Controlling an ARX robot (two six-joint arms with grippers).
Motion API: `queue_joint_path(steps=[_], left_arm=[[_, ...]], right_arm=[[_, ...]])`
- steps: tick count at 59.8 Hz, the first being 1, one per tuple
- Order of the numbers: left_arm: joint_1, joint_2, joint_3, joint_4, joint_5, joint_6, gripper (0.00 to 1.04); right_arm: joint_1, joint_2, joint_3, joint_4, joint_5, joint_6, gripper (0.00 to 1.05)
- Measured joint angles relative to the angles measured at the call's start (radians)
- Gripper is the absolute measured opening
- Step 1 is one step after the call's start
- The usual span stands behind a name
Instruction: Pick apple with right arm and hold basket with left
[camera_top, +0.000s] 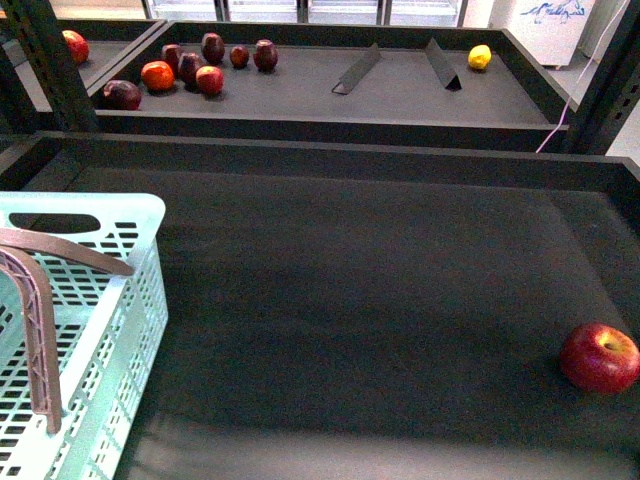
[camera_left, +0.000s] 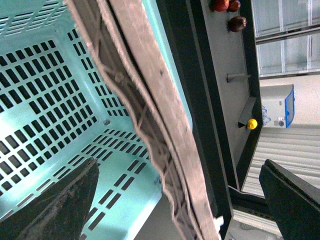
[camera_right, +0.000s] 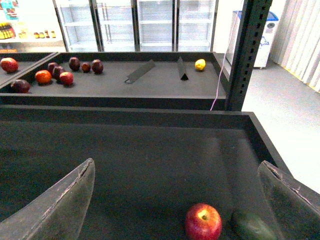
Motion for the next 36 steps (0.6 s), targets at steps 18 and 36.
queue_joint_path(steps=[18, 36], left_arm=[[-0.054, 0.229, 0.208, 0.014, -0.040, -0.071, 0.98], [-0.137, 0.342, 0.332, -0.105, -0.156, -0.086, 0.62]], right_arm=[[0.000, 0.000, 0.000, 0.000, 0.000, 0.000, 0.96], [0.000, 0.000, 0.000, 0.000, 0.000, 0.000, 0.96]])
